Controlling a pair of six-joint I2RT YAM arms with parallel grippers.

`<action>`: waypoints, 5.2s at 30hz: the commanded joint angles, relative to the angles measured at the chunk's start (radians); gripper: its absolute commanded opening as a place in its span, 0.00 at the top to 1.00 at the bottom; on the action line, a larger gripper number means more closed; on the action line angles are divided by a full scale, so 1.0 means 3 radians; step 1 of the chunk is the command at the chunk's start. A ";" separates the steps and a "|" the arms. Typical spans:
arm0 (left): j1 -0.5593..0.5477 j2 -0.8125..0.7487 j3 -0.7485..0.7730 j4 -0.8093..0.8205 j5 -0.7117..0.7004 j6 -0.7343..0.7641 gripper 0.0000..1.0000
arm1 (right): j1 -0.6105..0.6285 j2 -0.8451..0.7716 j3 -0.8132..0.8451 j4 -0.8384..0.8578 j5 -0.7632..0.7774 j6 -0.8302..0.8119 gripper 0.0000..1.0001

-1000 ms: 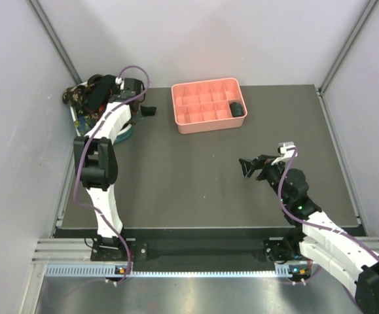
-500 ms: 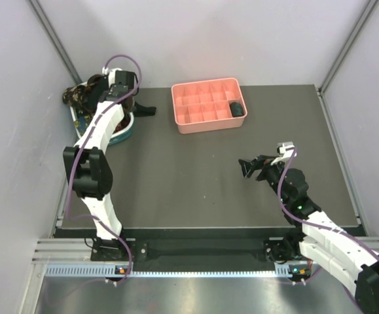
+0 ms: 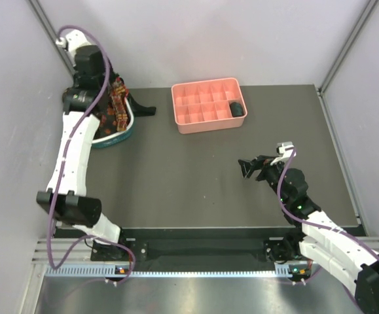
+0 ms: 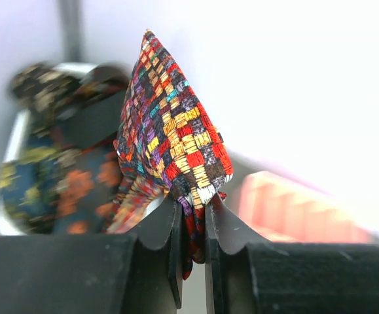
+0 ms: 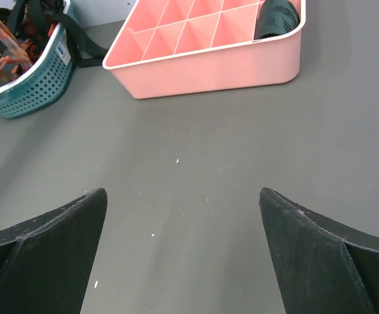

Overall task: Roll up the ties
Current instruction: Move the tie to the center of the board, then flatten the tie

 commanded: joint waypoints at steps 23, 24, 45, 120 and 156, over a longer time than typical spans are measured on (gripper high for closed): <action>-0.0711 -0.1474 -0.0847 0.0141 0.2076 -0.0849 1.00 | 0.0010 -0.0057 0.0029 0.0208 -0.0143 -0.0131 0.00; -0.0726 -0.1531 -0.0950 0.0126 0.2102 -0.0833 1.00 | 0.0020 -0.0057 0.0029 0.0213 -0.0158 -0.0131 0.00; -0.2184 0.0849 -0.0207 0.0389 0.2404 -0.0231 0.38 | 0.0015 -0.0705 -0.0144 -0.0196 0.0857 -0.0106 0.00; -0.1514 -0.0633 -0.0545 -0.0436 0.1723 -0.0690 1.00 | 0.0387 0.0408 0.1133 -0.0273 -0.1038 -0.0647 0.03; -0.1519 -0.0796 0.1206 -0.0898 0.2215 -0.0986 0.99 | 0.1508 0.2535 0.2366 0.0667 0.0087 -0.1236 0.25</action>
